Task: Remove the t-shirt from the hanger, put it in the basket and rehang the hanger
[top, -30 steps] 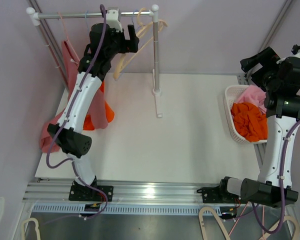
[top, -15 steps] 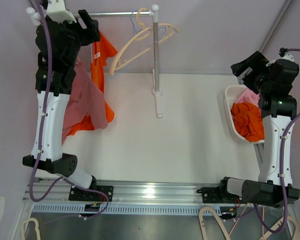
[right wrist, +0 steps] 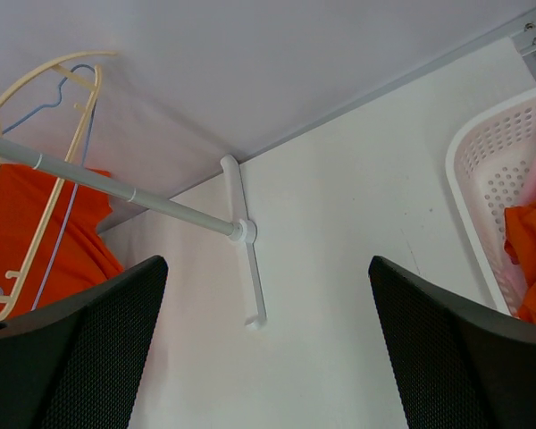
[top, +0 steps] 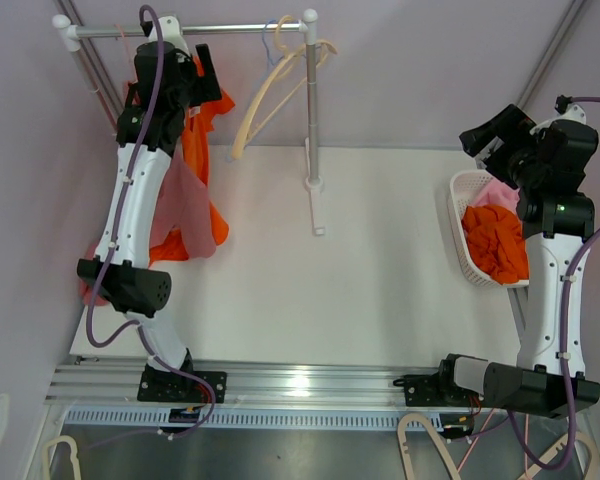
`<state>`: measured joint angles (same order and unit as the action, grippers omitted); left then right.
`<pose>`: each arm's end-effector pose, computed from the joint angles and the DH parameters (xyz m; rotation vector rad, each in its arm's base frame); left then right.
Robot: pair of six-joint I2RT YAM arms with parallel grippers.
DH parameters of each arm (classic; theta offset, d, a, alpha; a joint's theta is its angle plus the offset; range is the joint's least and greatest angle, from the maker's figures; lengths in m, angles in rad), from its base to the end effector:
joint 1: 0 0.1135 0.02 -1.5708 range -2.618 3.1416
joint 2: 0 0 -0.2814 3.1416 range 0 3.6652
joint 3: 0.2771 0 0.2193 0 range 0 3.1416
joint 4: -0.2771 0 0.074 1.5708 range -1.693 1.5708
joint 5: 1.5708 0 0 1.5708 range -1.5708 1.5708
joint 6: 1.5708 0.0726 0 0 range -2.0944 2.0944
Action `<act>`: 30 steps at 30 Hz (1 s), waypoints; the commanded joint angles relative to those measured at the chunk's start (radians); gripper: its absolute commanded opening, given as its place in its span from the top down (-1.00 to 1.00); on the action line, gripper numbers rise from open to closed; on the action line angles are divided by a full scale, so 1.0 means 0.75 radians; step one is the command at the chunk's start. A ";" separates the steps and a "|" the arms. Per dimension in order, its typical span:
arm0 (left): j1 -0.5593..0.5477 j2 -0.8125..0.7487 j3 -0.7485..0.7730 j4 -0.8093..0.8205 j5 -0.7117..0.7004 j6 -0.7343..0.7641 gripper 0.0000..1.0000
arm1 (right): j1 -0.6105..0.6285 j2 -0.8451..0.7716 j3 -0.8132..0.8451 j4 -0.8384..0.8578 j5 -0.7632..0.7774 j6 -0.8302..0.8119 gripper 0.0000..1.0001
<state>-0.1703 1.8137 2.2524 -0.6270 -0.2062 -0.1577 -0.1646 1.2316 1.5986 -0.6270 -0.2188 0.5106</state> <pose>0.3925 -0.0524 0.5034 -0.1387 1.7499 -0.0577 0.2410 -0.0241 0.4733 0.4630 1.7882 0.4427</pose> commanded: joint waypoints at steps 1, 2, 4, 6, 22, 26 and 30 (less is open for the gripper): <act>0.014 -0.003 0.087 0.028 -0.087 -0.021 -0.74 | 0.007 -0.032 0.043 -0.013 -0.021 -0.049 -0.99; 0.014 0.003 0.093 0.032 -0.091 -0.023 -0.74 | 0.007 -0.034 0.045 -0.019 -0.021 -0.063 -0.99; 0.014 0.018 0.093 0.050 -0.093 -0.027 -0.72 | 0.005 -0.039 0.047 -0.029 -0.013 -0.077 -0.99; 0.014 0.018 0.067 0.081 -0.103 -0.029 -0.71 | 0.005 -0.041 0.051 -0.033 -0.001 -0.088 -0.99; 0.018 0.173 0.224 0.173 -0.159 0.020 -0.46 | 0.007 -0.006 0.075 -0.033 -0.005 -0.094 -0.99; 0.031 0.183 0.226 0.173 -0.155 0.022 -0.17 | 0.007 -0.002 0.084 -0.029 -0.009 -0.086 -0.99; 0.053 0.208 0.261 0.149 -0.122 -0.004 0.59 | 0.009 -0.004 0.082 -0.023 -0.009 -0.082 -0.99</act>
<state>-0.1520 1.9610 2.3871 -0.5343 -0.3073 -0.1562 -0.1646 1.2324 1.6184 -0.6552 -0.2180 0.4511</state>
